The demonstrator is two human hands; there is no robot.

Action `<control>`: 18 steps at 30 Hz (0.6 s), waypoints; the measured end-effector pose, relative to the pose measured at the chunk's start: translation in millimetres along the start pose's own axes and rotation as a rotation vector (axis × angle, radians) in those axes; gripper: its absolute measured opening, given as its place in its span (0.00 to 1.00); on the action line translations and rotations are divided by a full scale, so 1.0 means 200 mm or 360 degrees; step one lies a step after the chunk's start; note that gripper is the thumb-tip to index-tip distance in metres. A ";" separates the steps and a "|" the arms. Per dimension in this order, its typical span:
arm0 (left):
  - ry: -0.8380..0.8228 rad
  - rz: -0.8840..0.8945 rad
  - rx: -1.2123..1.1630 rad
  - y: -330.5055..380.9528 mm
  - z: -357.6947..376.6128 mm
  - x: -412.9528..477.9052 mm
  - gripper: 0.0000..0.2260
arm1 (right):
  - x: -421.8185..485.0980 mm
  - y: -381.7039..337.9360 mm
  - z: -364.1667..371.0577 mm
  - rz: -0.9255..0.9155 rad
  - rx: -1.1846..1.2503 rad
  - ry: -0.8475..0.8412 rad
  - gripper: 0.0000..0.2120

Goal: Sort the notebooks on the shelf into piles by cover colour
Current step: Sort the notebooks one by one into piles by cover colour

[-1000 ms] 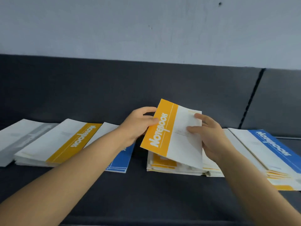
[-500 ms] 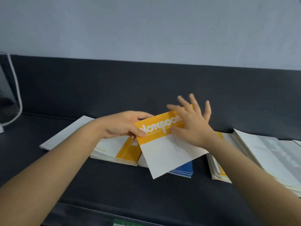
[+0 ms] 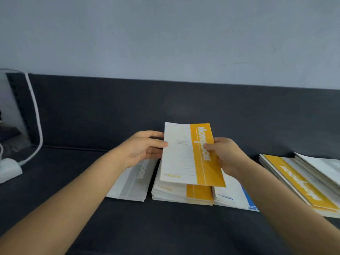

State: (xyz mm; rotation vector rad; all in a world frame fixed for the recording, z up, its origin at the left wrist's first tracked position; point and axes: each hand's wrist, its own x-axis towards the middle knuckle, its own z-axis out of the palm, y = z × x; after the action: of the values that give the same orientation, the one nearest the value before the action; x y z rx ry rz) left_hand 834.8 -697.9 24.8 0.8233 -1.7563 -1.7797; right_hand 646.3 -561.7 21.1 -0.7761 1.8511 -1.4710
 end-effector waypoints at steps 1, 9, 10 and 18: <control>0.0066 -0.0039 0.0015 -0.02 0.00 0.01 0.19 | 0.00 0.03 0.05 0.0045 0.0035 0.0035 0.12; -0.0005 0.0078 0.1695 -0.18 0.06 0.04 0.31 | -0.02 0.19 0.21 -0.0394 -0.1513 0.0165 0.21; -0.0076 0.0065 0.1933 -0.19 0.09 0.03 0.31 | -0.02 0.20 0.21 -0.0366 -0.1744 0.0004 0.19; 0.0085 0.0372 0.2336 -0.09 0.34 0.00 0.33 | -0.05 0.15 -0.06 -0.0484 -0.1792 0.0008 0.20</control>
State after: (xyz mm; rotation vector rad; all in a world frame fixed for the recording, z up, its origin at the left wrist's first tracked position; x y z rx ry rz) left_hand 787.0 -649.8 4.9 1.0189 -2.8262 -0.0484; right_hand 642.0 -540.9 -4.6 -1.5952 2.6042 -0.4308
